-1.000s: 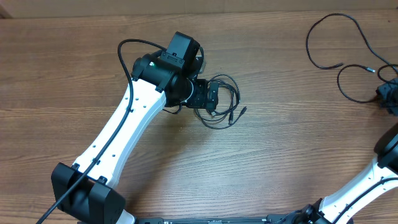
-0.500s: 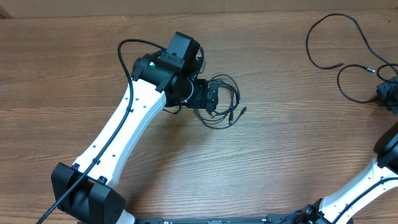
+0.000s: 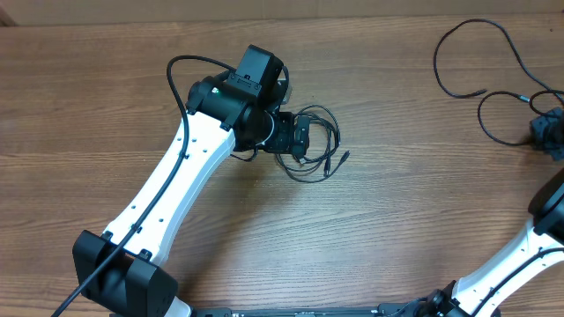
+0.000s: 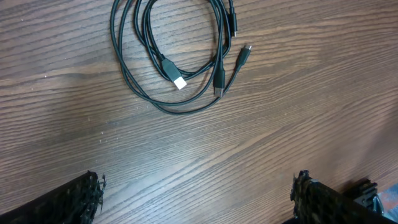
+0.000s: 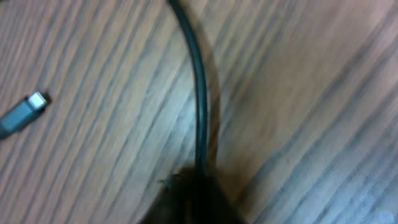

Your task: Untangle cables

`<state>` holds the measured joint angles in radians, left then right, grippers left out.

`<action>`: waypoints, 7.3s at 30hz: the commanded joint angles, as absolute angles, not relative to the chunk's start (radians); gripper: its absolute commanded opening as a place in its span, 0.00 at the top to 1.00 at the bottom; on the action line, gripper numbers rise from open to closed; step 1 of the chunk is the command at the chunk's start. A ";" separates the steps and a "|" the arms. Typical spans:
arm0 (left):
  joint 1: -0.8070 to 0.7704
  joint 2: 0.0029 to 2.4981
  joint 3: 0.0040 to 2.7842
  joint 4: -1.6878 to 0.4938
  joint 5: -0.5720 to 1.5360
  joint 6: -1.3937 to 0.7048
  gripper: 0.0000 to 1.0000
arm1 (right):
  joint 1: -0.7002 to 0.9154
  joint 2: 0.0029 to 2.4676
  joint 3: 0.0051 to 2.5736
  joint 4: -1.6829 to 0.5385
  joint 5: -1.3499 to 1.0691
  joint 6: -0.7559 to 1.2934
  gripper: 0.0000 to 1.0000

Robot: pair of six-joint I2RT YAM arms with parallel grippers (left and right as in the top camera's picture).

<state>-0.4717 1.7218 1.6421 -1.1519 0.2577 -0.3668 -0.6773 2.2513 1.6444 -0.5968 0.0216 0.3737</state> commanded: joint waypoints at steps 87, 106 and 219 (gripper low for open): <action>-0.479 1.730 1.640 -1.151 0.255 -0.363 0.00 | -0.545 2.322 2.032 -0.942 0.058 0.265 0.16; -0.479 1.730 1.640 -1.154 0.255 -0.363 0.00 | -0.517 2.381 1.943 -0.823 -0.066 0.374 0.53; -0.392 1.517 1.640 -1.248 0.146 -0.389 0.01 | -0.361 2.317 1.838 -0.686 0.082 0.471 0.55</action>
<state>-0.3908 1.5146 1.6363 -1.2499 0.1730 -0.3752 -0.3584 2.3127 1.8439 -0.7258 -0.0086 0.4694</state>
